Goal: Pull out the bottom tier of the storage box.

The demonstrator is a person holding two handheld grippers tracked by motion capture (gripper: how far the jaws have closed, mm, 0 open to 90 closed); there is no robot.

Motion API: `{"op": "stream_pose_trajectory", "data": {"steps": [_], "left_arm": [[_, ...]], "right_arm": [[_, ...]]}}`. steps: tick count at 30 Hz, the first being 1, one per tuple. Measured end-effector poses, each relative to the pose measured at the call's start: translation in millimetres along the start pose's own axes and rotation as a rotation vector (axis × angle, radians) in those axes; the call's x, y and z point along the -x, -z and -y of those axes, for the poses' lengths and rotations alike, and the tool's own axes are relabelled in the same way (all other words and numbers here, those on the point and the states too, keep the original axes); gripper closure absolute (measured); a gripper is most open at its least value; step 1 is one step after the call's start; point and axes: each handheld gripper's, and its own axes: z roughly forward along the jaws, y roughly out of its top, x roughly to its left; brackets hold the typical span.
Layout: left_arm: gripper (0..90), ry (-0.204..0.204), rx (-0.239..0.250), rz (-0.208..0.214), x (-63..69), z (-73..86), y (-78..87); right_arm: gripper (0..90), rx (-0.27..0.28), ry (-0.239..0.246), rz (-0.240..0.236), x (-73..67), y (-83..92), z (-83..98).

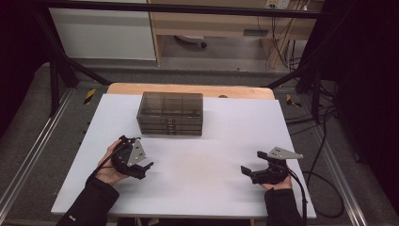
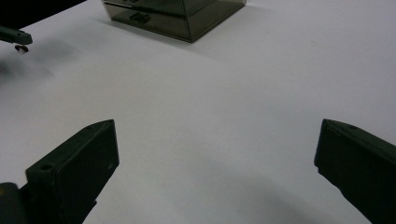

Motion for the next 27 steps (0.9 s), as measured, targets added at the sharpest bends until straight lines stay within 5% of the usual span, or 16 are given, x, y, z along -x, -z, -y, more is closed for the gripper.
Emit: {"op": "stream_pose_trajectory", "data": {"steps": [27], "left_arm": [[11.5,-0.185,-0.046,-0.133,11.9,-15.4,-27.5]], "right_arm": [[0.4,-0.005,0.005,0.004,0.3,-0.4,0.3]]}}
